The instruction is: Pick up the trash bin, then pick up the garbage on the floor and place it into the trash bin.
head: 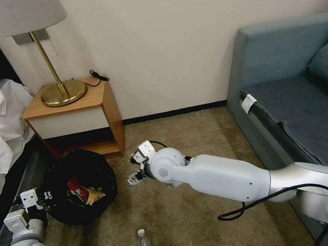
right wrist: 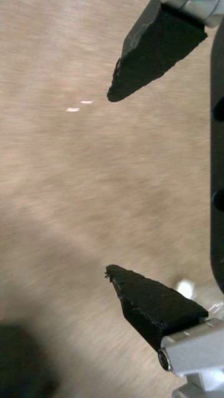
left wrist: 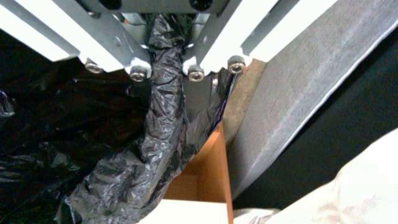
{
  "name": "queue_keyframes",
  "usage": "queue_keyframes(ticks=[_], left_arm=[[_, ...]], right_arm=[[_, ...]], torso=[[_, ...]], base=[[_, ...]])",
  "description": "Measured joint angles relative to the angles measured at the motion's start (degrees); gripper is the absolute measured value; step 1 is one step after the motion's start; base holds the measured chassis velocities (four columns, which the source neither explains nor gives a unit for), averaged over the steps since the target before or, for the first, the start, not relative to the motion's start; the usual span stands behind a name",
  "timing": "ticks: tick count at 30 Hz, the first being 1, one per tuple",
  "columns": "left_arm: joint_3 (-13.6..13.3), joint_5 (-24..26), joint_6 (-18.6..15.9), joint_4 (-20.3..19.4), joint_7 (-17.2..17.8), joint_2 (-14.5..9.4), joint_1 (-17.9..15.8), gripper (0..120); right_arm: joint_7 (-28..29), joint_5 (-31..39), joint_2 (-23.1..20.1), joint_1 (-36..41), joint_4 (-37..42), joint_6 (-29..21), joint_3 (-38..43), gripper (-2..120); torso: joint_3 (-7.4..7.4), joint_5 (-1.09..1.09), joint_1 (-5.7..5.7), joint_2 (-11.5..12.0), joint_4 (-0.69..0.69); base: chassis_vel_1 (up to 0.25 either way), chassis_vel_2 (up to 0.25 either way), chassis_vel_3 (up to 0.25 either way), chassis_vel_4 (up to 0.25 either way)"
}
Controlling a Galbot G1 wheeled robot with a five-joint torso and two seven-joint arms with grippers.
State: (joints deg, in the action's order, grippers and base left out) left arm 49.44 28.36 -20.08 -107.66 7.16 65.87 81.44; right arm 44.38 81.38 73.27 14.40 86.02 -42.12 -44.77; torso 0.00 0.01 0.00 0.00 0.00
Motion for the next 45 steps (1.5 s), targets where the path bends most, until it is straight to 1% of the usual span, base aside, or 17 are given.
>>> queue_keyframes(ticks=[1,2,4,6,7,8,10,12,15,18,25,27,32,41,45], left_arm=[[0.00,0.00,0.00,0.00,0.00,0.00,0.00,1],[0.00,0.43,-1.12,-0.53,1.24,0.19,-0.18,1],[0.00,0.50,-1.60,-0.73,1.70,0.22,-0.29,1],[-0.02,0.69,-3.77,-1.20,3.15,0.27,-0.72,1],[-0.02,0.69,-3.77,-1.20,3.15,0.27,-0.72,1],[-0.02,1.19,-5.02,-1.31,3.88,0.25,-1.00,1],[-0.02,1.55,-5.55,-1.36,4.25,0.23,-1.15,1],[-0.02,2.53,-6.77,-1.46,5.14,0.17,-1.53,1],[-0.05,2.85,-7.15,-1.47,5.50,0.17,-1.71,1],[-0.09,3.77,-7.93,-1.62,6.34,0.23,-2.14,1],[-0.01,5.11,-8.65,-1.71,7.14,-0.05,-2.69,1],[0.04,5.88,-8.90,-2.02,7.56,-0.25,-3.00,1],[0.07,6.59,-9.02,-2.68,7.80,-0.43,-3.21,1],[-0.09,7.55,-9.40,-4.00,8.18,-0.53,-3.49,1],[-0.28,8.15,-9.74,-4.11,8.32,-0.67,-4.17,1]], right_arm=[[0.00,0.00,0.00,0.00,0.00,0.00,0.00,100],[0.79,0.47,-0.29,1.76,-0.49,-0.27,-0.78,100],[1.05,0.80,-0.31,2.48,-0.50,-0.27,-1.06,100],[2.23,2.72,-0.07,4.89,-0.24,-0.30,-2.08,100],[2.23,2.72,-0.07,4.89,-0.24,-0.30,-2.08,100],[2.59,4.19,0.26,5.57,0.01,-0.30,-2.70,100],[2.69,4.89,0.44,5.84,0.11,-0.29,-3.03,100],[2.99,7.53,1.07,6.34,0.32,-0.29,-4.11,100],[3.02,9.22,1.64,6.40,0.33,-0.27,-4.91,100],[3.04,11.76,3.19,6.41,-0.33,-0.20,-6.83,100],[3.00,12.59,5.17,6.68,-2.11,-0.13,-9.51,100],[2.92,13.77,6.12,6.21,-3.03,-0.11,-11.38,100],[2.82,15.53,6.94,4.80,-3.66,-0.08,-13.18,100],[2.45,15.52,7.95,5.94,-4.59,-0.04,-14.47,100],[1.11,14.58,9.22,6.67,-6.51,-0.02,-15.10,100]], torso=[[0.00,0.00,0.00,0.00,0.00],[0.00,0.00,0.00,0.00,0.00],[0.00,0.00,0.00,0.00,0.01],[0.00,0.00,0.00,0.00,0.01],[0.00,0.00,0.00,0.00,0.01],[0.00,0.00,0.00,0.00,0.00],[0.00,-0.01,0.00,0.00,-0.01],[0.00,-0.01,0.00,0.00,0.00],[0.00,-0.01,0.00,0.00,0.00],[0.00,-0.01,0.00,0.00,0.00],[0.00,-0.01,0.00,0.00,-0.01],[0.00,-0.01,0.00,0.00,0.00],[0.00,-0.01,0.00,0.00,0.00],[0.00,-0.01,0.00,0.00,0.00],[0.00,-0.01,0.00,0.00,0.01]], base=[[0.000,0.000,0.000,0.000],[0.000,0.000,0.000,0.000],[0.000,0.000,0.000,0.000],[0.000,0.000,0.000,0.000],[0.000,0.000,0.000,0.000],[0.000,0.000,0.000,0.000],[0.000,0.000,0.000,0.000],[0.000,0.000,0.000,0.000],[0.000,0.000,0.000,0.000],[0.000,0.000,0.000,0.000],[0.000,0.000,0.000,0.000],[0.000,0.000,0.000,0.000],[0.000,0.000,0.000,0.000],[0.000,0.000,0.000,0.000],[0.000,0.000,0.000,0.000]])
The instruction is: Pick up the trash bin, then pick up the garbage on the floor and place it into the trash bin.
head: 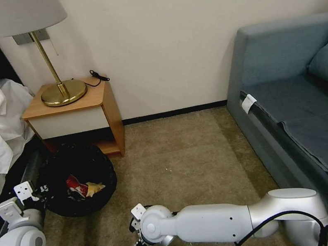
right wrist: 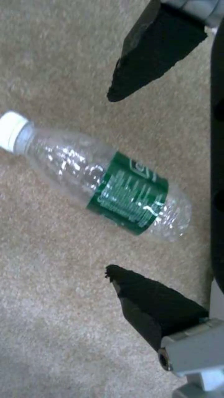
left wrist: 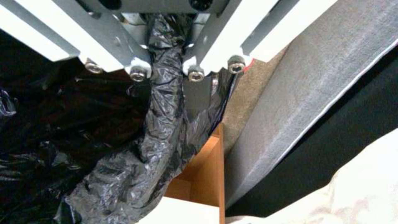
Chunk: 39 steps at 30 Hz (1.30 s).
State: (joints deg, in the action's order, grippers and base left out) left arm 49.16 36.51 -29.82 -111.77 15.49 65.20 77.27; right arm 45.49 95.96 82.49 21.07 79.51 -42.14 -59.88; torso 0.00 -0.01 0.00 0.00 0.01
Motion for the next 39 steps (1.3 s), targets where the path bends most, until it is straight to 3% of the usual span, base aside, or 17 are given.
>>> queue_keyframes(ticks=[15,39], left_arm=[[-0.08,1.34,-0.43,-1.79,0.07,-0.50,0.06,1],[-0.75,1.37,-0.46,-1.79,-0.86,0.43,-0.01,1]], right_arm=[[-4.96,-4.91,3.47,1.57,-6.19,0.01,-2.25,100],[-9.47,-10.01,4.18,3.45,-12.20,0.01,-2.05,100]], torso=[[0.00,0.00,0.00,0.00,-0.01],[0.00,0.01,0.00,0.00,-0.01]], base=[[0.000,0.000,0.000,0.000],[0.000,0.000,0.000,0.000]])
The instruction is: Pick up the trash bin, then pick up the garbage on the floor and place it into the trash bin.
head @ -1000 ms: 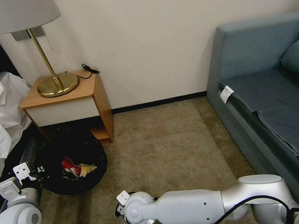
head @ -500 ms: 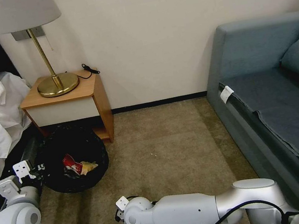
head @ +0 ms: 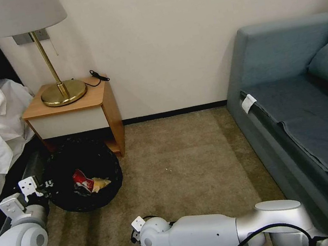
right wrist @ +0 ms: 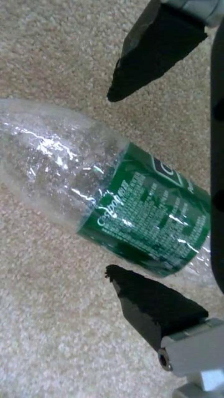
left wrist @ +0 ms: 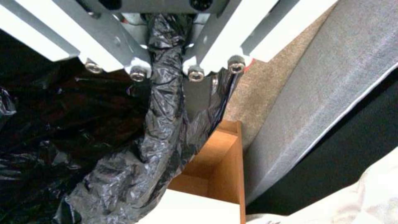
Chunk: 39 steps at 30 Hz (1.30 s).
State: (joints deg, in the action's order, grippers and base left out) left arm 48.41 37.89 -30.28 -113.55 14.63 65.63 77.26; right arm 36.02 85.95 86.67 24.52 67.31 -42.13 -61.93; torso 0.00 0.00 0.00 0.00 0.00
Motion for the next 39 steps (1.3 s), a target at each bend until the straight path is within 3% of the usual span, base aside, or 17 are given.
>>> queue_keyframes(ticks=[22,39], left_arm=[[-0.41,0.32,0.38,1.49,-0.34,-0.35,-1.10,1],[-0.57,0.69,0.55,2.27,-0.43,-0.44,-1.81,1]], right_arm=[[-3.08,-1.85,0.90,0.88,-3.48,0.00,0.28,97],[-4.40,-2.45,1.08,1.00,-4.11,0.01,0.31,35]], torso=[[0.00,0.00,0.00,0.00,0.00],[0.00,0.00,0.00,0.00,0.00]], base=[[0.000,0.000,0.000,0.000],[0.000,0.000,0.000,0.000]])
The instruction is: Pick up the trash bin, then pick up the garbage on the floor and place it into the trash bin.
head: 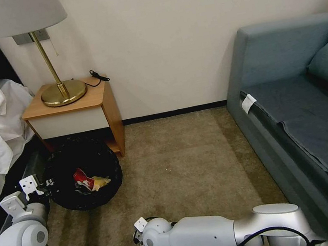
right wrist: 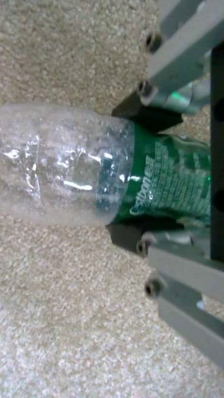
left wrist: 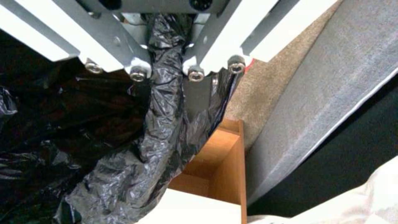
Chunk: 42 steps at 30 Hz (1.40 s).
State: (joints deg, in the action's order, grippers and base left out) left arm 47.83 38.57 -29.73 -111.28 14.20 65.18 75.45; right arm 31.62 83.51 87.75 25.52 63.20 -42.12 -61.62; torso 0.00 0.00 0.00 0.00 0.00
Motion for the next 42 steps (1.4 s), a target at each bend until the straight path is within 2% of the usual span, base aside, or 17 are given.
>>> queue_keyframes(ticks=[2,7,22,32,37,42], left_arm=[[-0.18,-0.03,0.00,0.03,0.00,0.12,-0.28,1],[-0.28,-0.11,0.00,0.16,0.01,0.22,-0.45,1],[-0.24,-0.42,0.03,0.31,-0.26,0.21,-0.12,1],[-0.42,-0.70,0.75,0.27,-0.91,-0.29,0.39,1],[-0.58,-1.55,1.53,0.78,-2.11,-0.72,0.49,1],[-0.64,-1.60,2.04,1.32,-2.26,-1.03,0.02,1]], right_arm=[[-0.11,-0.17,0.15,0.13,-0.08,0.00,0.02,28],[-0.16,-0.21,0.04,0.13,0.19,0.00,0.03,21],[0.12,-0.51,-4.08,-2.10,2.75,-0.04,1.96,21],[-0.36,-2.45,-10.72,-4.40,5.69,-0.05,6.81,20],[-3.00,-5.09,-15.58,-6.82,6.63,-0.07,12.88,20],[-4.15,-5.24,-17.58,-10.77,6.71,-0.07,18.16,20]], torso=[[0.00,0.00,0.00,0.00,0.01],[0.00,0.00,0.00,0.00,0.00],[0.01,0.00,0.00,0.00,-0.01],[0.01,0.00,0.00,0.01,0.00],[0.01,0.01,0.00,0.00,0.00],[0.01,0.00,0.00,0.01,0.01]], base=[[0.000,0.000,0.000,0.000],[0.000,0.000,0.000,0.000],[0.000,0.000,0.000,0.000],[0.000,0.000,0.000,0.000],[0.000,0.000,0.000,0.000],[0.000,0.000,0.000,0.000]])
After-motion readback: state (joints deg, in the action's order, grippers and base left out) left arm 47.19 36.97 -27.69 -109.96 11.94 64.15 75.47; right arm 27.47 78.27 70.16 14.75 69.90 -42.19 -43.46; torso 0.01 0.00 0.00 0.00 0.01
